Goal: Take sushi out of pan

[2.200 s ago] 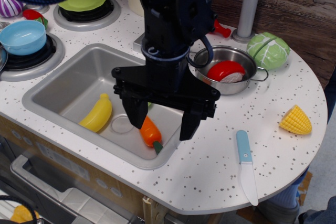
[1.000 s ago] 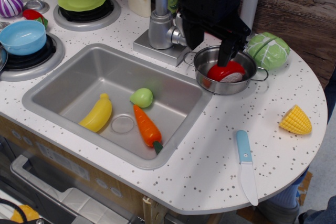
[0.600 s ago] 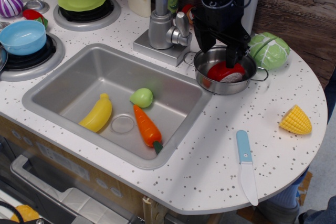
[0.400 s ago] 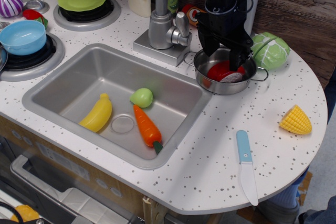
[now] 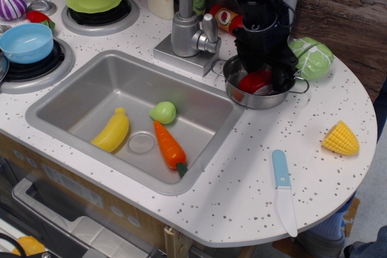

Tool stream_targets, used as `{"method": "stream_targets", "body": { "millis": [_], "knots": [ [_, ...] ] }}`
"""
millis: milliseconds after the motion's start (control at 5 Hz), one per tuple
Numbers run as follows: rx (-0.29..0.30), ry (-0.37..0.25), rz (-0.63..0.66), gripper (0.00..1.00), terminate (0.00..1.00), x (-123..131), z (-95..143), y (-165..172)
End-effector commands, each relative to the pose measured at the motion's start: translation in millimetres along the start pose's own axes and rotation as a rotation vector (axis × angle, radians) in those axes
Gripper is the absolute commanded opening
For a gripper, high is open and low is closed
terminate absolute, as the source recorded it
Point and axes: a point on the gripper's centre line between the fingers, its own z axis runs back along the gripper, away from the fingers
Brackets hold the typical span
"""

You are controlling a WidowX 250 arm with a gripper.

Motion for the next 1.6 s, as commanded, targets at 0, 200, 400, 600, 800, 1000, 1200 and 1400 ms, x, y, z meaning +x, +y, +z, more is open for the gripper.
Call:
{"method": "stream_targets", "body": {
  "millis": [0, 200, 400, 600, 800, 1000, 1200, 1400],
  "knots": [
    [0.022, -0.017, -0.005, 0.00, 0.00, 11.4, 14.0, 5.4],
    [0.032, 0.028, -0.003, 0.00, 0.00, 17.7, 32.0, 6.6],
    [0.090, 0.102, 0.013, 0.00, 0.00, 23.4, 68.2, 1.7],
    [0.115, 0.123, 0.071, 0.00, 0.00, 7.9, 87.7, -8.9],
    [0.113, 0.124, 0.172, 0.00, 0.00, -18.1, 91.5, -29.5],
    [0.126, 0.126, 0.263, 0.00, 0.00, -46.1, 93.0, -49.0],
    [0.113, 0.104, 0.314, 0.00, 0.00, -67.7, 78.6, -58.5],
    [0.116, 0.058, 0.340, 1.00, 0.00, -75.0, 63.8, -62.4]
  ]
}}
